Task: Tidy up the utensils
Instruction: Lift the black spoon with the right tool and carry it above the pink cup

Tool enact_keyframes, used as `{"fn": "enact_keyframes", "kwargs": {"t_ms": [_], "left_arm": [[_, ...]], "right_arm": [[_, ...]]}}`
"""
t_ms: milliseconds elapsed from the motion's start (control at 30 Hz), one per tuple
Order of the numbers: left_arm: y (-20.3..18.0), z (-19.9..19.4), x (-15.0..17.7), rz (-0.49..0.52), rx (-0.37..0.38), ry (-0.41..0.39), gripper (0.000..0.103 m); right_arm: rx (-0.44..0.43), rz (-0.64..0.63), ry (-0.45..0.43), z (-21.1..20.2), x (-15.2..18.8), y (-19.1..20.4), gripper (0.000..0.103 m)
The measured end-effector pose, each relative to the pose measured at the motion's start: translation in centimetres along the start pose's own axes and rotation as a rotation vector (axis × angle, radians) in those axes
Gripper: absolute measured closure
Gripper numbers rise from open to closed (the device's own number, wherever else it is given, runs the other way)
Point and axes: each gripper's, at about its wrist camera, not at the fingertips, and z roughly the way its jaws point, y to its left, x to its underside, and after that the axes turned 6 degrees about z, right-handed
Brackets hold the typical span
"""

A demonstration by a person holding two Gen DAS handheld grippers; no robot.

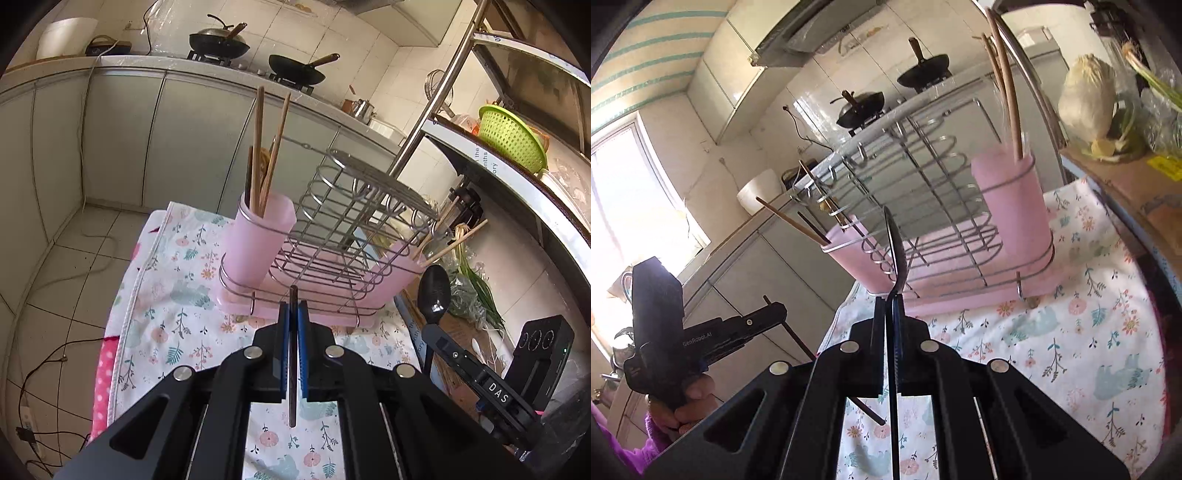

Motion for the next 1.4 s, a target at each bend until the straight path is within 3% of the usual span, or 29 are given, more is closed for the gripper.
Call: {"fn": "enact_keyframes", "kwargs": {"t_ms": [300,700,1067,1400], "left_arm": [[-0.6,-2.6,-3.5,0.018,-0.015,-0.103,0.099],[-2.0,-4.9,-8.3,0.062,-0.042,-0.228,0.099],[-3.2,-5.7,-13.2,0.115,-0.077,-0.352,0.099],[-2.0,-4.4,-14.6,0.106,-0.102,-0.363,0.099]], "right_arm": [[0.005,-0.100,-0.196,-3.1,-2.5,2.2,0.099],[0.037,-0.160,-0.373,-6.0,-8.2,2.7,0.099],[0.076,-0.271,-0.514,-2.7,-13.4,3.5,0.099],[0.165,-0.403,-0.602,2.2,-14.9,3.0,0.099]]}}
